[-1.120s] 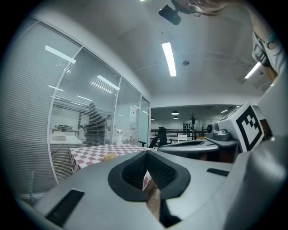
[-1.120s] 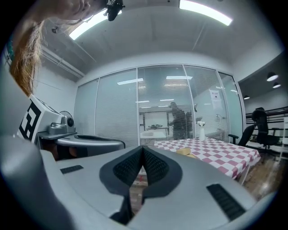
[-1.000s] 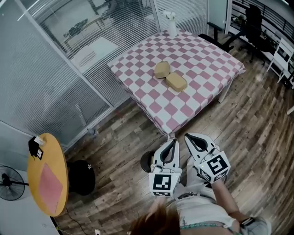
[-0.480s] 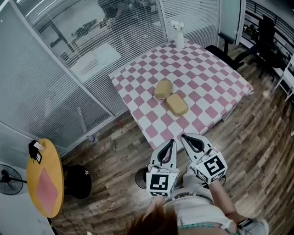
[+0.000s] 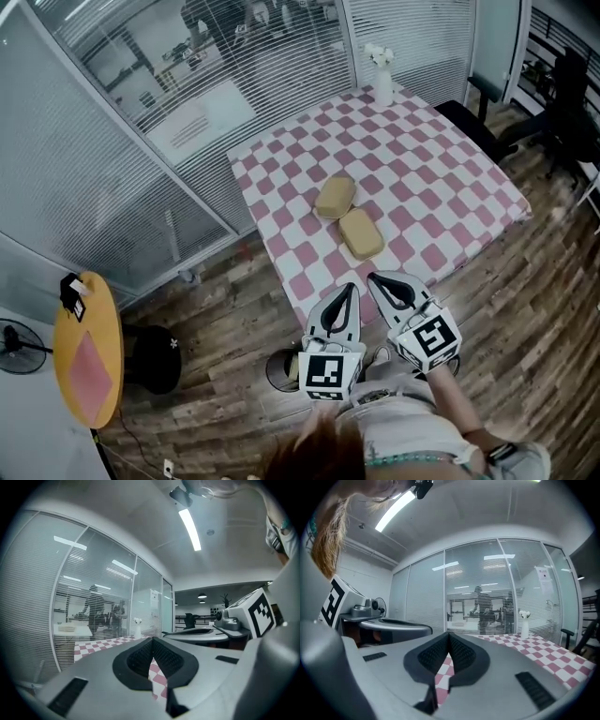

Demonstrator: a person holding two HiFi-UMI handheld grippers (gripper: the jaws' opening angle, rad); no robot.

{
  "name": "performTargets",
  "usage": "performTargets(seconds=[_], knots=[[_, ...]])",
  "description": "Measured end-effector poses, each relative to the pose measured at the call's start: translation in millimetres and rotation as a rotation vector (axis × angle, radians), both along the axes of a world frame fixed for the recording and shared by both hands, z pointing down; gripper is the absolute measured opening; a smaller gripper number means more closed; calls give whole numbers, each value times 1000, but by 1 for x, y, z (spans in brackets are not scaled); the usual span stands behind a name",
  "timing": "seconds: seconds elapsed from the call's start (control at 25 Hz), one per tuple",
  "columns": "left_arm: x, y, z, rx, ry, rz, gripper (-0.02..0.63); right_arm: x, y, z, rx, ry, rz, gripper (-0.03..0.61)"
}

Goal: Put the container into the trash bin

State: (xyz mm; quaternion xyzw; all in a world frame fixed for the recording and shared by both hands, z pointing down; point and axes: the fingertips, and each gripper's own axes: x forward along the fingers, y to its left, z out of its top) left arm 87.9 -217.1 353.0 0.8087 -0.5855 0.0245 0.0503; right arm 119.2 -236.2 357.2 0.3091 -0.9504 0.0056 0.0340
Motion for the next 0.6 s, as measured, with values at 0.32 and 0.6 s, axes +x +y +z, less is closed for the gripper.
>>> performTargets(seconds=[0.32,0.6], knots=[[-24,-19,9,-16,12,-78,5,-30,-21,7,13,46,-95,-6],[-50,-32,7,-25,19,-36,5,-57,-36,16,22,102,-59,-6]])
